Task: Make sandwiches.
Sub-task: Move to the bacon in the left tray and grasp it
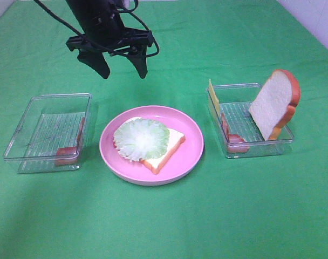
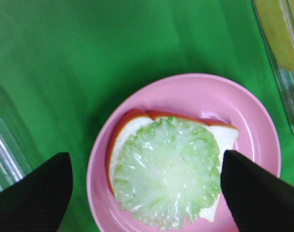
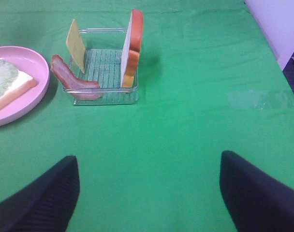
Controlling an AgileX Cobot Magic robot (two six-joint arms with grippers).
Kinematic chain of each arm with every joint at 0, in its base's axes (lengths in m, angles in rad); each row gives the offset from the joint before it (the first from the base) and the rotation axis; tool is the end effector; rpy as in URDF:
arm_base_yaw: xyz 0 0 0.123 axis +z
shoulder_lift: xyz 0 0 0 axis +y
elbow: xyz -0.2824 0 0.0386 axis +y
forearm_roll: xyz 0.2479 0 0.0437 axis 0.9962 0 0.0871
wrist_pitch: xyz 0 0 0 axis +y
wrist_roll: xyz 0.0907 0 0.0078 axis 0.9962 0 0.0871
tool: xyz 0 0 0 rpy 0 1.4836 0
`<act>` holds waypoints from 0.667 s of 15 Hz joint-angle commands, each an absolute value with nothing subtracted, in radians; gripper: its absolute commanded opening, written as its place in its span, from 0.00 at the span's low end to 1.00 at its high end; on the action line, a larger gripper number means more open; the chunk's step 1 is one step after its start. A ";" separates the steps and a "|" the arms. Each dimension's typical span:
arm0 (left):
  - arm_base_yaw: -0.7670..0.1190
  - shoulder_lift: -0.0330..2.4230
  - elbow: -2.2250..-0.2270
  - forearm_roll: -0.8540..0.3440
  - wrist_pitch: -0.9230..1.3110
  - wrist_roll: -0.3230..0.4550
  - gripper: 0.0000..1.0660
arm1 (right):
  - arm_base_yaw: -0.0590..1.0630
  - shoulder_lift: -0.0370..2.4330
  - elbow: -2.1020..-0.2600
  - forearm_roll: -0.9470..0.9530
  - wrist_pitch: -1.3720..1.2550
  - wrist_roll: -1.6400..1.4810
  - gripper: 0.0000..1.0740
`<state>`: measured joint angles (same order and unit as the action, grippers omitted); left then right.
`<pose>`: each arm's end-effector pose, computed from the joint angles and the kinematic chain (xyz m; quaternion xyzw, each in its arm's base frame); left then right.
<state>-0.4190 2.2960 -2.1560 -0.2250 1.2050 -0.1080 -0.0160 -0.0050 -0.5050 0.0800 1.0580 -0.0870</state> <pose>0.4452 -0.2190 0.2329 0.1290 0.9733 -0.1464 0.1209 -0.0061 0.0064 0.2790 -0.0318 0.8486 0.0128 0.5279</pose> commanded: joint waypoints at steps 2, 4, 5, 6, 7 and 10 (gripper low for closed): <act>-0.422 2.268 -2.173 -0.164 1.289 -0.142 0.73 | -0.022 -0.019 -0.505 0.084 1.060 -0.099 0.70; -0.422 2.233 -2.145 -0.144 1.289 -0.150 0.70 | -0.022 -0.019 -0.505 0.084 1.060 -0.099 0.70; -0.422 2.161 -2.064 -0.131 1.289 -0.161 0.69 | -0.022 -0.019 -0.505 0.084 1.060 -0.099 0.70; -0.421 2.138 -2.036 -0.122 1.289 -0.166 0.69 | -0.022 -0.019 -0.505 0.084 1.060 -0.099 0.70; -0.420 2.085 -1.967 -0.102 1.289 -0.183 0.69 | -0.022 -0.019 -0.505 0.084 1.060 -0.099 0.70; -0.420 1.912 -1.737 -0.022 1.289 -0.281 0.69 | -0.022 -0.019 -0.505 0.084 1.060 -0.099 0.70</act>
<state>-0.4180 1.9300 -1.7600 -0.0310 1.2140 -0.2560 -0.0160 -0.0050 -0.5050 0.0800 1.0580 -0.0870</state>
